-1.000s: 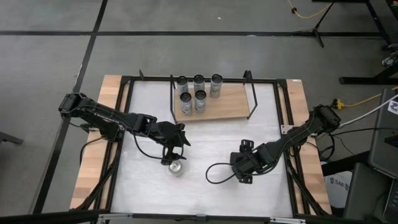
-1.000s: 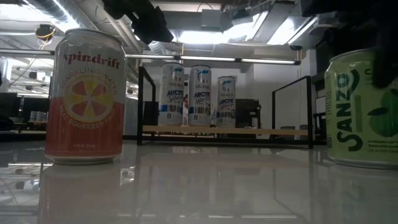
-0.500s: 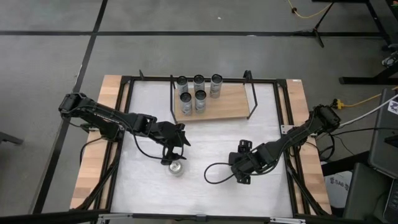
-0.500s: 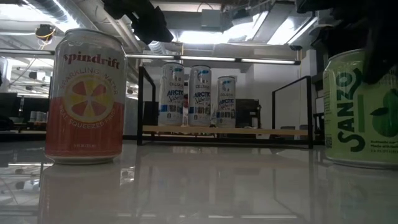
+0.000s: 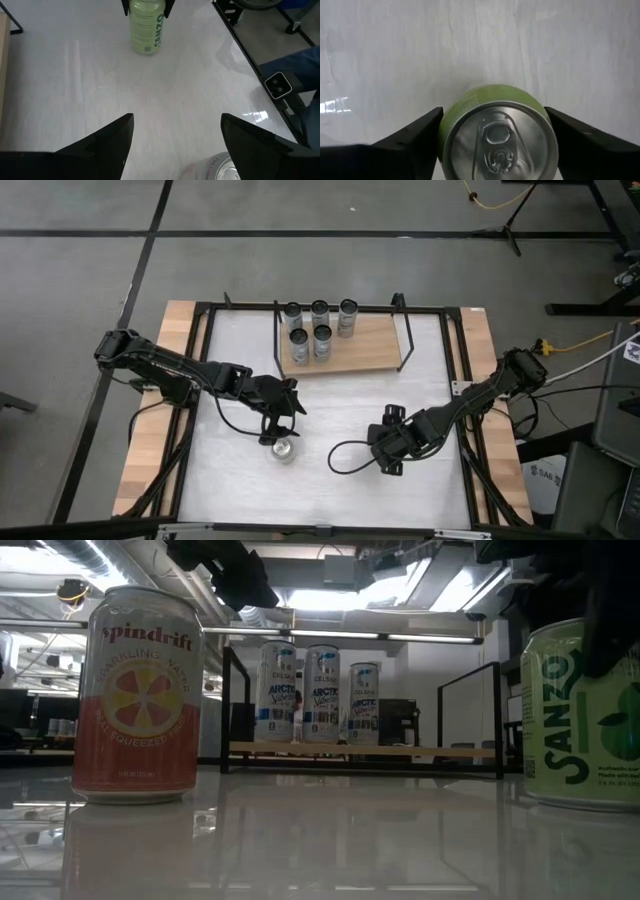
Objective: Place canned beverage on shelf
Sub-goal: Put the green soda can on the shelf
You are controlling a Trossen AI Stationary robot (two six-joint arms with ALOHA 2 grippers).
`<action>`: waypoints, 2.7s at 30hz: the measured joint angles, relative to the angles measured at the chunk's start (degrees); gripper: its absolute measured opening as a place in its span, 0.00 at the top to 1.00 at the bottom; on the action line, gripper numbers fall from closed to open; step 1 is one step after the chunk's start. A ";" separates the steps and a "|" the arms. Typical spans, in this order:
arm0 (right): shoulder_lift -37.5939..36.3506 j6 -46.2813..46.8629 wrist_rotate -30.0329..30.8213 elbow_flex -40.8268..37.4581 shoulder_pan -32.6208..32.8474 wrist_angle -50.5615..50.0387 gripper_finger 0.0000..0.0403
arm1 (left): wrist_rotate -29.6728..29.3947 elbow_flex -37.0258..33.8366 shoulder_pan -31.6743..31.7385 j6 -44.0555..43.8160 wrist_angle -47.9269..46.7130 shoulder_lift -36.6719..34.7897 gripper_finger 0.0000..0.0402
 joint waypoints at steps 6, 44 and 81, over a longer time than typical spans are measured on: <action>-0.04 -0.01 -0.07 0.02 0.00 -0.09 0.29 | -0.02 0.00 0.00 0.01 0.02 0.00 0.27; -0.09 -30.24 -5.76 15.84 -29.64 -3.02 0.27 | 0.07 -0.04 -0.01 0.20 -0.15 -3.98 0.27; 5.85 -47.77 -13.14 20.33 -53.30 -0.14 0.27 | -4.02 -0.04 0.00 0.44 0.66 -4.61 0.27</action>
